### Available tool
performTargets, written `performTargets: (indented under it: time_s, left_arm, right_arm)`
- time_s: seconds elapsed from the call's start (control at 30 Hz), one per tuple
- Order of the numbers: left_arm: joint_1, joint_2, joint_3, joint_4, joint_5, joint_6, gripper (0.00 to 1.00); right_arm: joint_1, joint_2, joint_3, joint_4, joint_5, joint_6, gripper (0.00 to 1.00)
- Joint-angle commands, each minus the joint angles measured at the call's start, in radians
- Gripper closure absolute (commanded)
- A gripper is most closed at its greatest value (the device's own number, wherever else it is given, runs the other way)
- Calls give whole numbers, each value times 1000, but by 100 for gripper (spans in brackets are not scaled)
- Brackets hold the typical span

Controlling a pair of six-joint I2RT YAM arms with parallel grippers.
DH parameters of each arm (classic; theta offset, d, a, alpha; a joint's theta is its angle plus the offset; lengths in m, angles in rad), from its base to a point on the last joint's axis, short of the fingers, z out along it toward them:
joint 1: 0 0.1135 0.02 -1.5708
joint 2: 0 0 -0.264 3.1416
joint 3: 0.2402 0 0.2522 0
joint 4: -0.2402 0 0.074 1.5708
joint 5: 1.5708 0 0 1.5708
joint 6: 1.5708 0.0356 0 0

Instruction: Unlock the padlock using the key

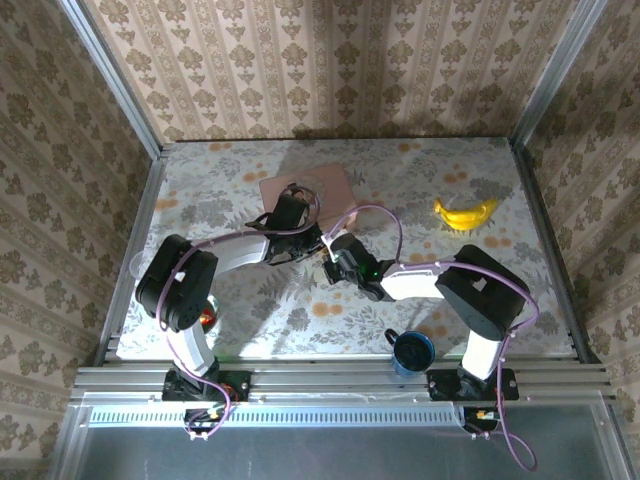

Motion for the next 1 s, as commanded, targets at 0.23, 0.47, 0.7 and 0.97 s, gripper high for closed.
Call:
performTargets:
  time_s: [0.23,0.47,0.7,0.97]
  left_arm:
    - [-62,-23,-4,-25,161,36,100]
    - [-62,-27,-17,-20,165,37,100]
    - [-56,-25,-31,-4,165,26,100]
    - [-50,-20,-37,15,177,14,100]
  right_arm:
    - [-167,-38,-2,-19,-397,180,100]
    - [-236,-13,32,-60,-527,322,100]
    - [-298,-11,0,48,-680,485,100]
    - [-302,-6,12,58,-719,550,100]
